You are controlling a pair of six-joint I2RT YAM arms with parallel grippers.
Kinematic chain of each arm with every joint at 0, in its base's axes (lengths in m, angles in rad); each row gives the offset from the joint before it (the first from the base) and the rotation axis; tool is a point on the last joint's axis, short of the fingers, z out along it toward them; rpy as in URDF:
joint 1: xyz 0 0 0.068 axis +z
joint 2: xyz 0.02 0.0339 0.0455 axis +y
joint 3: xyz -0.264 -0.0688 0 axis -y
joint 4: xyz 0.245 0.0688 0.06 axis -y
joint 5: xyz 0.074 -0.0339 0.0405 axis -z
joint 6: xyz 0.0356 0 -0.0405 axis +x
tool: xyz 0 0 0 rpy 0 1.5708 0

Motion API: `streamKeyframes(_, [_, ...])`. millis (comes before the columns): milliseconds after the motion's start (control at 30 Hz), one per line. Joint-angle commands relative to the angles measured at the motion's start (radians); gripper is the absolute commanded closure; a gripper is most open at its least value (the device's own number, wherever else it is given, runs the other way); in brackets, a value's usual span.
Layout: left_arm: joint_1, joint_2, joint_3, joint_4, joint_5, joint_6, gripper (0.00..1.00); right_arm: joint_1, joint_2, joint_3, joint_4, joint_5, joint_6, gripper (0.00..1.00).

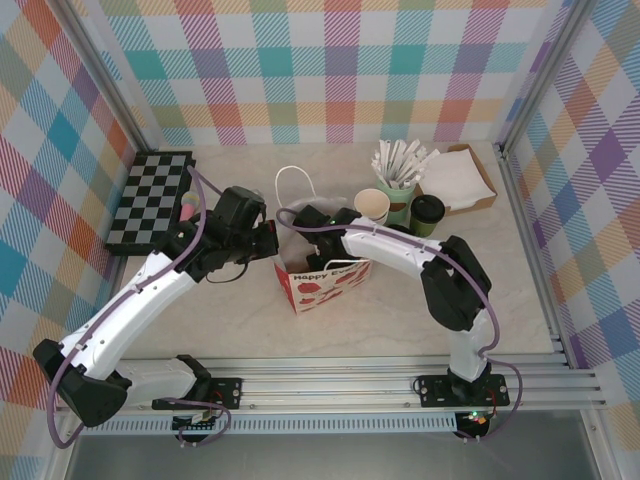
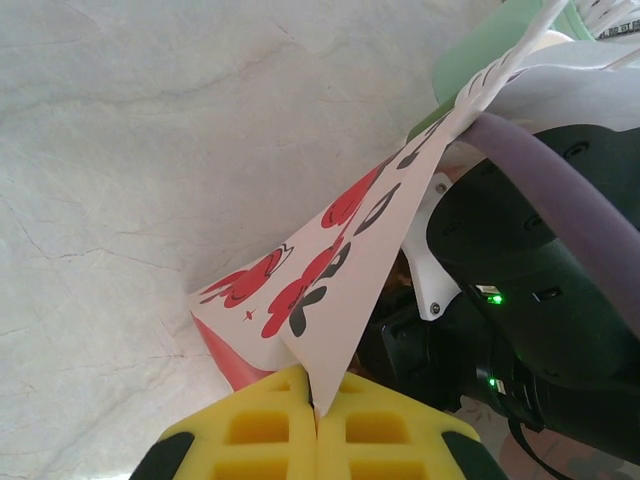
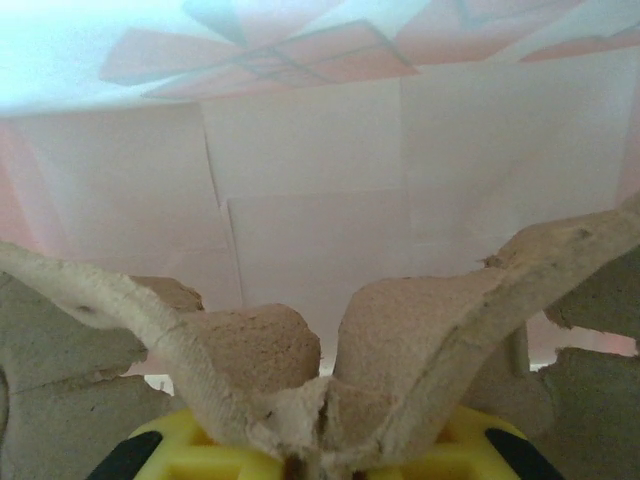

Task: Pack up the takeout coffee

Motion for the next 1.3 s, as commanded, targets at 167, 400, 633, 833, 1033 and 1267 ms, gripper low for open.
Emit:
streamKeyframes(167, [0.010,-0.014,-0.002,0.034,-0.012,0.042,1.00,0.013,-0.062,-0.026,0.034,0.035,0.008,0.60])
streamKeyframes(400, [0.010,-0.012,0.003,0.021,0.009,0.054,1.00,0.020,-0.133,-0.048,0.093,-0.040,-0.011,0.44])
streamKeyframes(633, [0.010,0.015,0.036,-0.013,0.019,0.063,1.00,0.023,-0.171,-0.095,0.131,-0.094,-0.070,0.38])
streamKeyframes(833, [0.010,0.020,0.044,-0.013,0.007,0.060,1.00,0.024,-0.156,-0.157,0.157,-0.113,-0.105,0.75])
streamKeyframes(1033, [0.010,0.018,0.041,-0.010,-0.011,0.059,1.00,0.024,-0.126,-0.207,0.189,-0.097,-0.157,0.99])
streamKeyframes(1267, [0.010,0.023,0.037,-0.006,-0.018,0.050,1.00,0.024,-0.057,-0.217,0.212,-0.051,-0.176,0.93])
